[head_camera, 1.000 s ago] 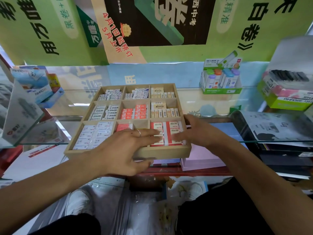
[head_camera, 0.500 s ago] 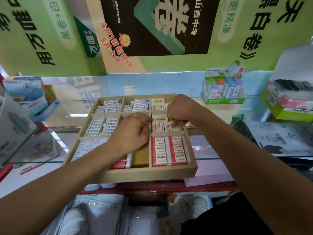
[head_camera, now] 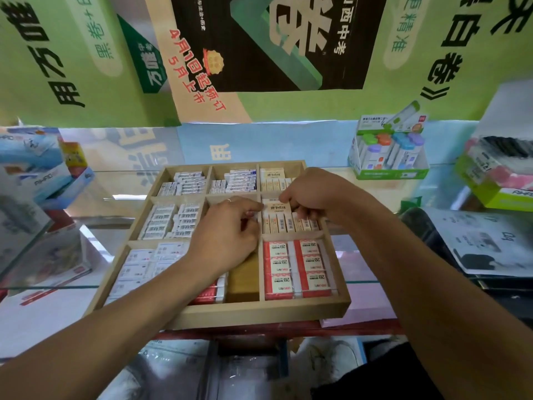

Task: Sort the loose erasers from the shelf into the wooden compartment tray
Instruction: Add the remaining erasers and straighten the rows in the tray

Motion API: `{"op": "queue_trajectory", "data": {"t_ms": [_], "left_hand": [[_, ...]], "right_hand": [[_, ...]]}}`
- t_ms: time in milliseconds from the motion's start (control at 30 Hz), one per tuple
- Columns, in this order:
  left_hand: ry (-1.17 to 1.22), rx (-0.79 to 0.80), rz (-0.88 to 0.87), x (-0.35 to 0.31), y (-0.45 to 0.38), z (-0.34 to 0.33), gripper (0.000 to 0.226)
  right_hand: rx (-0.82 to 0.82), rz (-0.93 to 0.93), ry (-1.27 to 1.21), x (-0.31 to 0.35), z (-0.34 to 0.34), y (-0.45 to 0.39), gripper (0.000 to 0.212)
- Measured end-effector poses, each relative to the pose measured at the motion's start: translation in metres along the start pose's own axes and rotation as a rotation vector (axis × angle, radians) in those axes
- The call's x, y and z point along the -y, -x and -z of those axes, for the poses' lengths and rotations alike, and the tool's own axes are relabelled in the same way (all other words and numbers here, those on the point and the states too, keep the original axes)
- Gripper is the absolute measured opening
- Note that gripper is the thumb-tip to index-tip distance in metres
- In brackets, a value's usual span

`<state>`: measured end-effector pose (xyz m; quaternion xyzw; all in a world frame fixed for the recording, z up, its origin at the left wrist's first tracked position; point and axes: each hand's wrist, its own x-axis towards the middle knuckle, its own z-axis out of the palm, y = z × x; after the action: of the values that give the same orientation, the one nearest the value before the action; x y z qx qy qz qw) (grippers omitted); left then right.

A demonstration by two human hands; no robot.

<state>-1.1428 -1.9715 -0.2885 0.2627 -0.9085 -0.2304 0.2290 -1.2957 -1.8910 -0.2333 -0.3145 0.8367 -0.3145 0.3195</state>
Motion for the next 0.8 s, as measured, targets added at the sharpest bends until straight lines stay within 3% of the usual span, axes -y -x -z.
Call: {"op": "queue_trajectory", "data": {"t_ms": [133,300,433,600,700,800], "left_hand": [[0.009,0.011,-0.015,0.003,0.0,-0.001,0.033],[-0.001,0.015,-0.035,0.003,0.0,-0.001,0.033],[0.0,0.017,-0.04,0.004,0.001,-0.002,0.033],[-0.007,0.017,-0.048,0.005,0.0,-0.002,0.033],[-0.011,0.013,-0.04,0.005,0.0,-0.002,0.033],[-0.016,0.017,-0.036,0.005,0.0,-0.002,0.033]], "right_hand": [[-0.011,0.026,0.076,-0.006,0.011,0.004,0.019],[-0.056,0.213,0.448,-0.012,0.01,0.01,0.016],[-0.003,0.292,0.662,-0.012,0.009,0.02,0.031],[-0.07,0.338,0.654,-0.021,0.016,0.024,0.029],[-0.137,0.371,0.799,-0.028,0.017,0.023,0.023],[-0.104,0.317,0.901,-0.034,0.019,0.023,0.033]]}}
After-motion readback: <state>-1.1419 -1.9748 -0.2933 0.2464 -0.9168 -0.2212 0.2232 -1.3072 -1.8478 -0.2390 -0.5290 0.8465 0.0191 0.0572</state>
